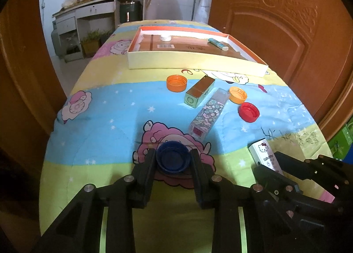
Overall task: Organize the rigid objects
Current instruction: 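Grasp the blue bottle cap with the left tool while the right tool grasps the Hello Kitty box, then carry the blue cap and Hello Kitty box with both tools over the box lid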
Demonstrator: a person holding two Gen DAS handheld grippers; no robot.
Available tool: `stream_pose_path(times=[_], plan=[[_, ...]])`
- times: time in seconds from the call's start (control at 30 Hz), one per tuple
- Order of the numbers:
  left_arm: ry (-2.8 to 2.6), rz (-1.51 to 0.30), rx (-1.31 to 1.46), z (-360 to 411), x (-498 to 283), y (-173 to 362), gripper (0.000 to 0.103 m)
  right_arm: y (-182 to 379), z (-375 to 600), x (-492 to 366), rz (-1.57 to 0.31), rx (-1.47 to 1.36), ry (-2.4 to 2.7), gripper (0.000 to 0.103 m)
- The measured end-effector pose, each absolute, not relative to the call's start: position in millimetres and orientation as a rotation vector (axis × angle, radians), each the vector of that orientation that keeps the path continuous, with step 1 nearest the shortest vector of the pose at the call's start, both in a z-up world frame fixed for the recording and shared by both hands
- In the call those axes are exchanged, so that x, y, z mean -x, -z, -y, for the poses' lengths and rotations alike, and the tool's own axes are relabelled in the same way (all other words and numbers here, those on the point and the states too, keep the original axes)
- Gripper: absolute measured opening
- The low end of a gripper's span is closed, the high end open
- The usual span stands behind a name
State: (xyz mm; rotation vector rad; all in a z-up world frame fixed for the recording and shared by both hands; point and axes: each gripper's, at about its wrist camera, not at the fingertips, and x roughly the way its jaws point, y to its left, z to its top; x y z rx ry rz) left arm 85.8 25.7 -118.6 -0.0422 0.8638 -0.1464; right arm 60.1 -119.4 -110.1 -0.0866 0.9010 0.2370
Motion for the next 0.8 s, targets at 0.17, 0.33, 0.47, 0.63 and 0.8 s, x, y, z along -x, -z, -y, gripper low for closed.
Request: stream_pose_path(times=[0.17,0.33,0.47,0.63,0.8], plan=[[0.149,-0.850,0.041,-23,-82,110,0.031,103,127,-60,-0.881,0.073,-0.225,0.027],[0.159,-0.832,0.038,-19,-79,94,0.031,92,135,-61,-0.858,0.059,-0.212,0.027],[0.179,-0.813,0.045,-15,-78,80,0.031,82,142,-64,-0.837,0.053,-0.199,0.027],[0.189,-0.795,0.047,-11,-83,65,0.031,69,150,-70,-0.805,0.057,-0.177,0.027],[0.188,-0.770,0.043,-5,-90,50,0.031,52,161,-78,-0.767,0.055,-0.157,0.027]])
